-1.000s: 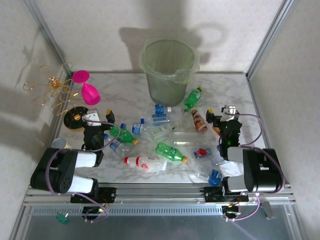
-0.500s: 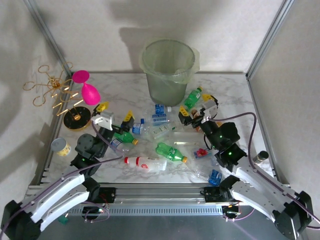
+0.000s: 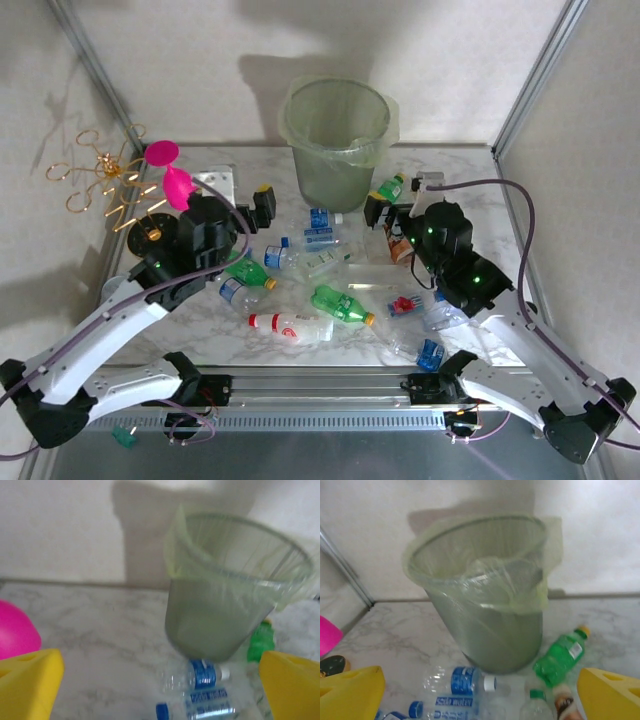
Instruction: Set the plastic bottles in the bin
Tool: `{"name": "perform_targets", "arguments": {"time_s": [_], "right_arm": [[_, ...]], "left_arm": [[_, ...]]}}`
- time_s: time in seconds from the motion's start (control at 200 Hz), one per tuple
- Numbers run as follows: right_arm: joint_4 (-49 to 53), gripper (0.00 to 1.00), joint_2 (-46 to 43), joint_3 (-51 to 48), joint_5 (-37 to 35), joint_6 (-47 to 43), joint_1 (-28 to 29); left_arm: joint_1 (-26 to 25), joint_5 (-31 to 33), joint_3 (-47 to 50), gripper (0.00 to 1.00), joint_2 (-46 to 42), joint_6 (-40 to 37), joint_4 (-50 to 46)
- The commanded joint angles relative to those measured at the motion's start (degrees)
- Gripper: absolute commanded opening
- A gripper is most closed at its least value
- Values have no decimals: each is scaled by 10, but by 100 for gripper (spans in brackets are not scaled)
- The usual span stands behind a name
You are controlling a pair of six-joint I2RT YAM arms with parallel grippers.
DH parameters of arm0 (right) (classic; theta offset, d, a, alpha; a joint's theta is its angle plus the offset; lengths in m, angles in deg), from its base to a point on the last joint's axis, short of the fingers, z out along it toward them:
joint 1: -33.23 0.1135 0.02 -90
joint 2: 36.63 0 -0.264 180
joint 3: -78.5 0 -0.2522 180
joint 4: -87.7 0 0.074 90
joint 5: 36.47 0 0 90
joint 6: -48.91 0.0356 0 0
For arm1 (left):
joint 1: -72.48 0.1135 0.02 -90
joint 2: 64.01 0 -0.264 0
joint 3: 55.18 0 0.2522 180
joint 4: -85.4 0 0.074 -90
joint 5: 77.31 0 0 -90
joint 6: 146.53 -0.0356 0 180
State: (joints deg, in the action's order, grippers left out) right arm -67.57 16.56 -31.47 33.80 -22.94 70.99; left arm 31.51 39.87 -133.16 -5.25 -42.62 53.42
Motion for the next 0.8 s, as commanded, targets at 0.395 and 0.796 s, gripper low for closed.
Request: {"name": "perform_targets", "arguments": {"time_s": [0.395,0.796], "right_arm": [[-8,98,136,9,106,232,-206],[-14,91,395,142,240,211,-274]], "left_arm": [[11,-26,43,99,36,102,38],[-32,75,99,99,43,112,41]]}}
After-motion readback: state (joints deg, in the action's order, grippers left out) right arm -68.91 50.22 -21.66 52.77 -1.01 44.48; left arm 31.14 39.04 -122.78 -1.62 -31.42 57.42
